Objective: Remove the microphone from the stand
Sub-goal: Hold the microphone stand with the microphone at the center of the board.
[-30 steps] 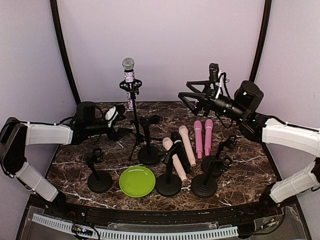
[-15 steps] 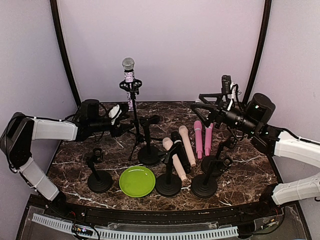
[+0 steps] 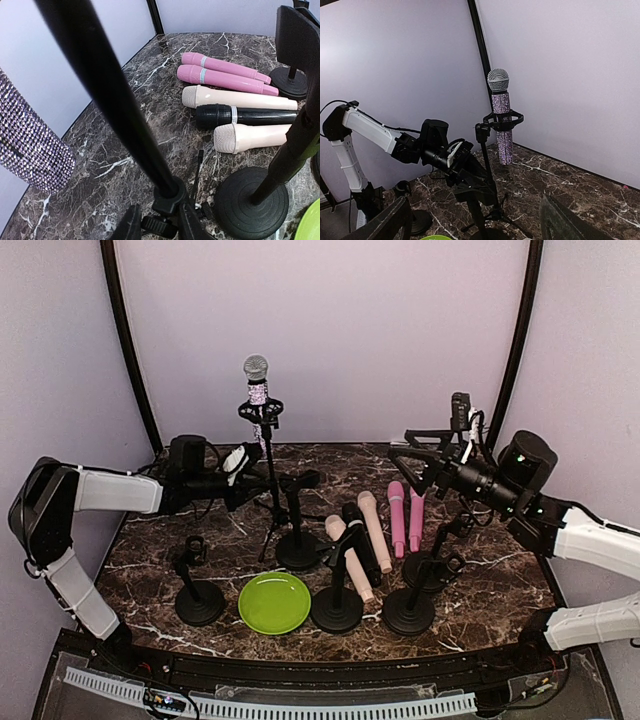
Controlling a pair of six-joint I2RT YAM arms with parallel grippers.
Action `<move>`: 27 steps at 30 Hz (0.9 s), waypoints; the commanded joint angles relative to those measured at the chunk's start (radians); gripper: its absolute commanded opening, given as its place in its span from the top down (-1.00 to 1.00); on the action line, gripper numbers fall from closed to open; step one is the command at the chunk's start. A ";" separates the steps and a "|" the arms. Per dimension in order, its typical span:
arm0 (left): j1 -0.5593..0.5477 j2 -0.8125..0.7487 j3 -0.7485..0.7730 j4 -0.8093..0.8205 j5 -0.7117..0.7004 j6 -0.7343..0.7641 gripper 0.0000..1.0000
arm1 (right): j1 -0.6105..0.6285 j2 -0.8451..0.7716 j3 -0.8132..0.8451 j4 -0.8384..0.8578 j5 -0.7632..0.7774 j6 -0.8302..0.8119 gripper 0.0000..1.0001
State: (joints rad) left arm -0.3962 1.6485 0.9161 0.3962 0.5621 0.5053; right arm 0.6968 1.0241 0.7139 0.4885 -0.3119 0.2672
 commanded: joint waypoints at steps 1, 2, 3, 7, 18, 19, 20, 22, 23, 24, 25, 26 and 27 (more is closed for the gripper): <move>0.001 0.003 0.034 -0.056 0.024 -0.015 0.54 | -0.006 -0.023 -0.020 0.022 0.023 0.013 -0.78; 0.001 0.004 0.039 -0.060 0.024 -0.014 0.57 | -0.006 -0.026 -0.021 0.021 0.026 0.013 -0.78; 0.000 0.007 0.041 -0.069 0.025 -0.014 0.59 | -0.006 -0.028 -0.022 0.018 0.026 0.014 -0.78; -0.002 0.011 0.053 -0.102 0.022 -0.013 0.75 | -0.006 -0.036 -0.026 0.013 0.034 0.020 -0.77; -0.006 -0.001 0.060 -0.165 0.026 -0.051 0.93 | -0.005 0.015 0.015 -0.015 0.034 0.040 -0.73; -0.007 0.001 0.068 -0.175 0.026 -0.061 0.95 | -0.005 0.022 0.018 -0.014 0.030 0.044 -0.72; -0.007 0.003 0.074 -0.197 0.030 -0.067 0.96 | -0.004 0.033 0.024 -0.011 0.028 0.050 -0.72; -0.007 0.006 0.093 -0.230 0.041 -0.086 0.98 | 0.000 0.057 0.039 -0.006 0.024 0.061 -0.70; -0.007 0.007 0.105 -0.240 0.051 -0.102 0.98 | 0.005 0.073 0.052 -0.010 0.022 0.062 -0.69; -0.007 0.009 0.111 -0.260 0.058 -0.111 0.98 | 0.017 0.091 0.070 -0.019 0.023 0.058 -0.68; -0.007 0.010 0.123 -0.271 0.071 -0.125 0.99 | 0.028 0.111 0.091 -0.033 0.031 0.053 -0.67; -0.007 0.013 0.128 -0.290 0.077 -0.131 0.99 | 0.042 0.133 0.114 -0.051 0.044 0.043 -0.66; -0.007 0.014 0.138 -0.300 0.088 -0.142 0.99 | 0.057 0.154 0.142 -0.072 0.063 0.027 -0.66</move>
State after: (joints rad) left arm -0.3973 1.6569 1.0103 0.2108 0.5816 0.4469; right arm 0.7116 1.1217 0.7578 0.4427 -0.2867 0.3119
